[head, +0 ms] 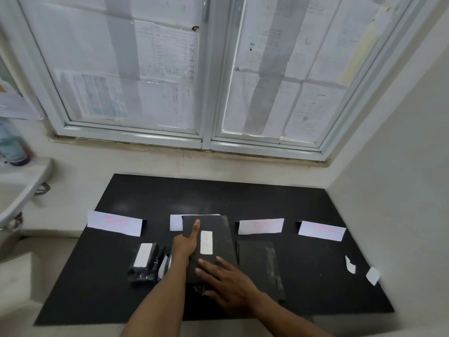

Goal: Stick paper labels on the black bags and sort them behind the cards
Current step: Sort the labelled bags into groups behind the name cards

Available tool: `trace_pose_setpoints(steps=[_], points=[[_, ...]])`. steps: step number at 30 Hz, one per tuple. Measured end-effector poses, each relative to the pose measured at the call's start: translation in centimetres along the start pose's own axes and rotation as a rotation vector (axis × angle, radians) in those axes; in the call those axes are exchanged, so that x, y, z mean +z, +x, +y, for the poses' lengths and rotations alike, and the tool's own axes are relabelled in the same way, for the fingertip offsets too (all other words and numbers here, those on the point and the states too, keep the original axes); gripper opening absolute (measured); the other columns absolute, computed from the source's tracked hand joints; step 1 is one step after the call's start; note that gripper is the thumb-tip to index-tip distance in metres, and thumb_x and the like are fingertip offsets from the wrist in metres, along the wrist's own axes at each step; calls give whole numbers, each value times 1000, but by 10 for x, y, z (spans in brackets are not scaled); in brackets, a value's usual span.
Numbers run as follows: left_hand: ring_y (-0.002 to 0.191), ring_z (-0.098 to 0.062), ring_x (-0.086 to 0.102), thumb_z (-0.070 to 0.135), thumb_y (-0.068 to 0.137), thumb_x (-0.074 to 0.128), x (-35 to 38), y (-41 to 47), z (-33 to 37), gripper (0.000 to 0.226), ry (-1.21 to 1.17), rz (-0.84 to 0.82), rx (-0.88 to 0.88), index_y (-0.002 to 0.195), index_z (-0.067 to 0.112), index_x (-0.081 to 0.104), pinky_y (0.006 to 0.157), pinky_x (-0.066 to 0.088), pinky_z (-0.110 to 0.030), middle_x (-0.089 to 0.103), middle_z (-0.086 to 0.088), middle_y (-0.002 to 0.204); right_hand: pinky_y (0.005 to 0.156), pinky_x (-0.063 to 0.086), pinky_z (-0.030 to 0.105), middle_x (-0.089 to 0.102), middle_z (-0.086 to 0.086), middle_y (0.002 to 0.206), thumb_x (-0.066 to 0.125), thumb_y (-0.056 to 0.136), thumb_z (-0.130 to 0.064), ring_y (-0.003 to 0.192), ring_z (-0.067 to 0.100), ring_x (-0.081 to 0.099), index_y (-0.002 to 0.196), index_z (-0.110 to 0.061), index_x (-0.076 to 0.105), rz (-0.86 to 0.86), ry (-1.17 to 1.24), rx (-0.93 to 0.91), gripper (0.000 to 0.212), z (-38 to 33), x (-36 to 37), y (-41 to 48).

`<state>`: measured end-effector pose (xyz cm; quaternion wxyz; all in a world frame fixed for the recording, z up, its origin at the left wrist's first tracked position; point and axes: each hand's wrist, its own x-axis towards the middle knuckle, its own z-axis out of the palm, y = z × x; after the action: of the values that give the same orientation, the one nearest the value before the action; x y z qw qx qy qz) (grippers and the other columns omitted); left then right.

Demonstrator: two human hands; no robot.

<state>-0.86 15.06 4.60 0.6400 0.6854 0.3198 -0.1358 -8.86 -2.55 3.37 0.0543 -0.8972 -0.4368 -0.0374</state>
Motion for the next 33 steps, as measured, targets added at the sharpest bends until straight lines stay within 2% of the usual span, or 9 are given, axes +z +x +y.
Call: trace_pose_setpoints(steps=[2,4,6,8,12,16,22,26,33], points=[[106,-35,62,74,68,62,-20,8,-7,90,-11,29,-31,117,-1,61,96,50,-44,65,-20,118,120,9,37,23,7,157,41,98,-41,147,17,18,149,-20,26,196,99,182,57,-4,10,6],[111,-36,59,74,70,62,-38,14,-15,92,19,57,-46,124,0,57,98,49,-43,62,-20,124,119,13,33,16,2,159,44,95,-47,146,15,17,152,-18,17,283,374,681,69,-14,10,22],[117,-36,56,76,69,59,-50,20,-22,96,58,70,-52,131,3,52,101,46,-44,59,-18,129,111,31,30,31,4,153,51,93,-45,138,19,35,149,-11,22,161,932,1133,72,-22,14,44],[121,-36,53,76,67,61,-58,29,-31,99,103,55,-68,136,7,48,104,44,-47,56,-15,134,93,48,29,56,12,134,58,93,-27,114,23,58,130,-4,52,56,1443,1334,44,-23,20,59],[123,-34,52,55,70,71,-64,39,-40,88,228,52,-123,140,12,40,106,42,-43,55,-12,136,68,52,25,69,7,99,63,89,-12,89,20,64,107,-5,66,27,1524,1425,20,-26,33,67],[120,-32,55,42,74,76,-59,33,-43,77,372,32,-133,134,3,46,100,44,-36,58,-14,132,66,53,26,71,12,99,72,82,-14,83,21,66,87,-8,69,-64,1401,1471,8,-26,44,68],[118,-36,55,42,81,70,-51,32,-49,64,522,112,-167,125,-2,55,95,47,-40,59,-19,128,63,53,27,68,7,88,81,69,-29,79,20,66,65,-15,59,-245,1043,1490,26,-23,58,53],[115,-38,57,41,77,75,-40,30,-54,67,534,161,-189,123,-3,55,90,49,-42,60,-22,126,58,48,24,64,5,91,80,70,-35,78,16,61,77,-12,58,-281,1053,1492,32,-24,57,50],[120,-39,54,46,72,78,-33,32,-55,80,499,175,-134,127,-4,48,94,46,-43,56,-23,130,87,52,32,60,7,124,59,66,-73,107,24,61,123,-7,56,-326,976,1477,88,-19,49,66]])
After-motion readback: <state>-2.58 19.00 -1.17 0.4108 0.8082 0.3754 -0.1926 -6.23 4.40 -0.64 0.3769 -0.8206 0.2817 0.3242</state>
